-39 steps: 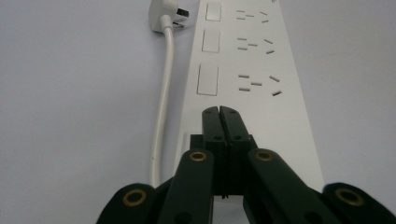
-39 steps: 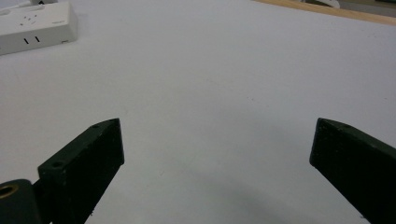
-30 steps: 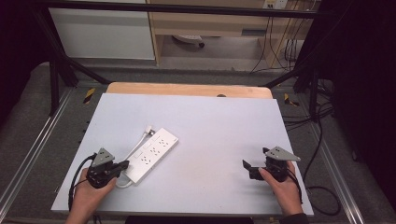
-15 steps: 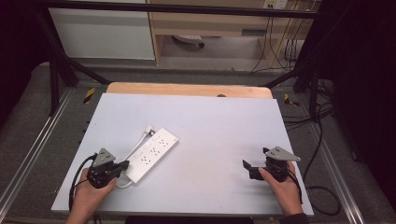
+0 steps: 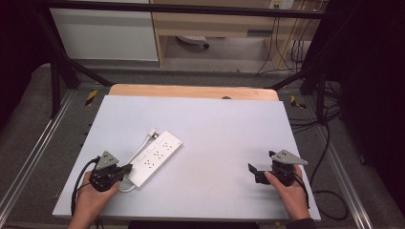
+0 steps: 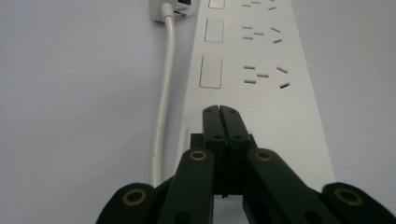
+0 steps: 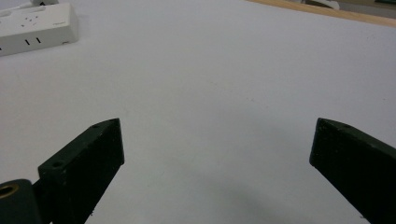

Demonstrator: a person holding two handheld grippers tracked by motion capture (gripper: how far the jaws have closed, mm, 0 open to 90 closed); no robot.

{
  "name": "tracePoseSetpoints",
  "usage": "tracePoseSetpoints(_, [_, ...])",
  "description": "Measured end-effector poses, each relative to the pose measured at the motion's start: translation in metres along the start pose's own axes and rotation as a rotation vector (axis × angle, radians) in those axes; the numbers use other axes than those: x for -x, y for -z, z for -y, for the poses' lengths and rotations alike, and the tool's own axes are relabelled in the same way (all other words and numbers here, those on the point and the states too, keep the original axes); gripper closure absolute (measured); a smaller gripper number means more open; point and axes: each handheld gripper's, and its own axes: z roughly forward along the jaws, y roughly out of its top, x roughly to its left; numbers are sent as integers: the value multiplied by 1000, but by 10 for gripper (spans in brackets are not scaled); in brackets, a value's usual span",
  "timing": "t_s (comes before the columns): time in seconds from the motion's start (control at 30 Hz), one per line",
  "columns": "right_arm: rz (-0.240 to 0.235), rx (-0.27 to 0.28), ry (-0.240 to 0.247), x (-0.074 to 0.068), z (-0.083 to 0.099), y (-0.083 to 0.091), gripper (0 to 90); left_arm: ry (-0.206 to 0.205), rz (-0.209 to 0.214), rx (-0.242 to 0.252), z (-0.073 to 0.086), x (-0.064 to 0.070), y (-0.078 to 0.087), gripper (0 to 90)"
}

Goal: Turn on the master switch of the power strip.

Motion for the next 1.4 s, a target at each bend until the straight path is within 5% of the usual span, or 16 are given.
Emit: tracePoseSetpoints(1.4, [4, 6, -1, 0, 0, 1, 34, 10, 3, -24, -1, 0, 0, 900])
